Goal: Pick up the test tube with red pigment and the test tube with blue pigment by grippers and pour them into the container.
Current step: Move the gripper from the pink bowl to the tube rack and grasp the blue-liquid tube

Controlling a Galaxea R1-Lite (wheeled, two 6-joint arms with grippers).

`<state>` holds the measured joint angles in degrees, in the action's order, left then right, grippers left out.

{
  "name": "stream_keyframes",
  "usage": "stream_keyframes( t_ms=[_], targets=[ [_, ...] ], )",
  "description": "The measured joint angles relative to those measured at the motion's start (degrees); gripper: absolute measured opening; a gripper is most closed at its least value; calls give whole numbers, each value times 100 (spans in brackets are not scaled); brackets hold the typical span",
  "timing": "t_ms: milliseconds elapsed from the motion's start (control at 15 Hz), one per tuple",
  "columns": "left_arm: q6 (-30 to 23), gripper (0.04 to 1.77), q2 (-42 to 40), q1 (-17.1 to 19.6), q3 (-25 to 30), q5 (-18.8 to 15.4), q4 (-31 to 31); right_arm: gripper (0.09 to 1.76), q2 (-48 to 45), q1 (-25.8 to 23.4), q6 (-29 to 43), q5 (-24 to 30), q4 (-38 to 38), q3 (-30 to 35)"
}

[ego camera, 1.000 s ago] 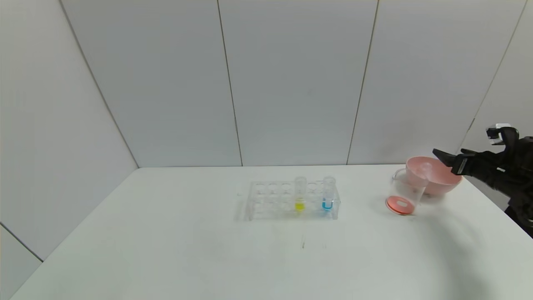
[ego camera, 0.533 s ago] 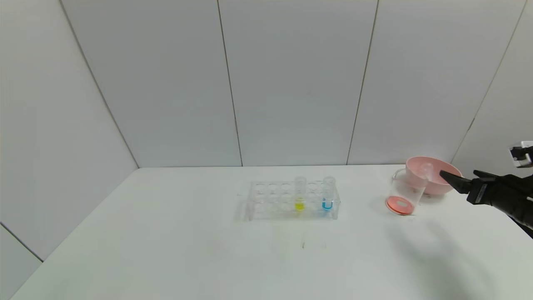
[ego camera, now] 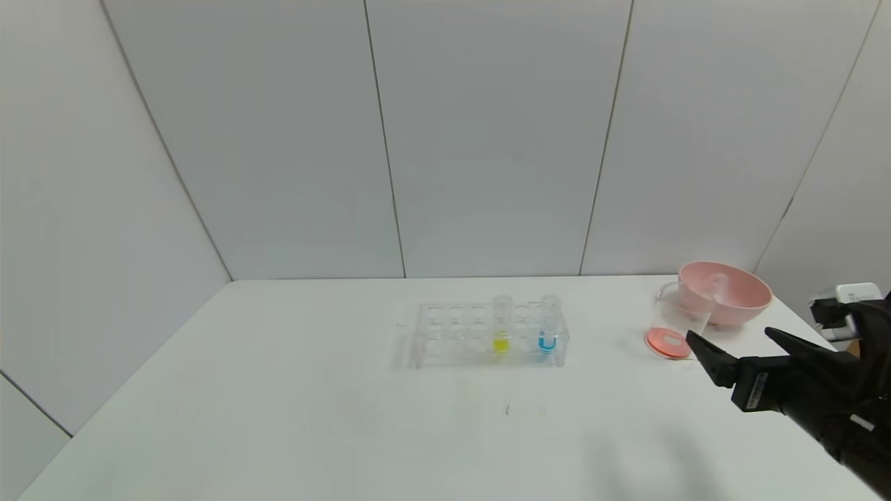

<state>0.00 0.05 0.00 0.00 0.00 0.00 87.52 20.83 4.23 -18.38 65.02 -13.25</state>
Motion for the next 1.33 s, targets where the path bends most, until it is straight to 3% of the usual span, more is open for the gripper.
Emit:
stream_keyframes(
  t_ms=[267, 467, 800, 1333],
  targets=[
    [0, 176, 0, 0, 0, 0, 2, 169, 471, 1607, 529, -1419, 55, -267],
    [0, 176, 0, 0, 0, 0, 0, 170, 1176, 2105, 628, -1643, 560, -557],
    [0, 176, 0, 0, 0, 0, 0, 170, 2505, 2293, 414, -1890, 1356, -1185],
    [0, 176, 0, 0, 0, -2, 0, 170, 3622, 1979, 22, -1826, 1228, -2666]
  ],
)
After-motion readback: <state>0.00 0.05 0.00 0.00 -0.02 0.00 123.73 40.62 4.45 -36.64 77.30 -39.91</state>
